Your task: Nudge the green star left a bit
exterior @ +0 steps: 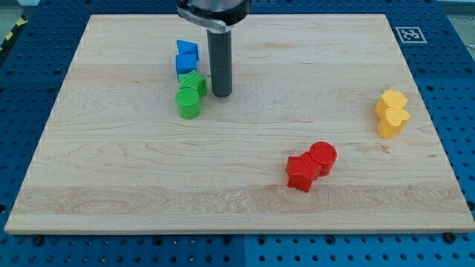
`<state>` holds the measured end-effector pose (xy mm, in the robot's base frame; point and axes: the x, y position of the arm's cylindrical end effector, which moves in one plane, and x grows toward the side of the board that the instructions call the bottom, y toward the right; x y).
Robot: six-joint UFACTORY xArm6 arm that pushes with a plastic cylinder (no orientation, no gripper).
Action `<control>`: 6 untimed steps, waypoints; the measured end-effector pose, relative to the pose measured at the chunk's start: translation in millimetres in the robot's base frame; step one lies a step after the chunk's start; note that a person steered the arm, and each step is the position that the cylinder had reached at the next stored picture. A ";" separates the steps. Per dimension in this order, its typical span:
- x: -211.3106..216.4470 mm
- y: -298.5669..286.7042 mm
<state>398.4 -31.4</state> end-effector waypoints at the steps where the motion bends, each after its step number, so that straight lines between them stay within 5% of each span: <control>1: 0.0 -4.5; 4: 0.0 -23.6; 6: 0.1 30.8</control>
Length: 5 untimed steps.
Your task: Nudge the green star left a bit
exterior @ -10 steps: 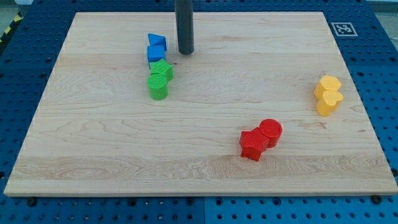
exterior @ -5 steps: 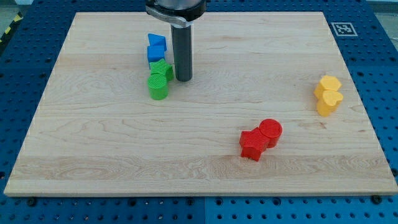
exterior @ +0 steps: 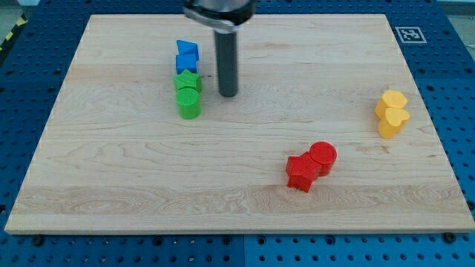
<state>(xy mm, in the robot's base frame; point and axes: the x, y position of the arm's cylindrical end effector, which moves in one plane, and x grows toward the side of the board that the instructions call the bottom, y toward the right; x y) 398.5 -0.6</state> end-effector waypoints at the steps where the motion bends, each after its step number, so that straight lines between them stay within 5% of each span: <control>1: 0.0 49.4; 4: -0.4 63.3; 5: -9.3 110.0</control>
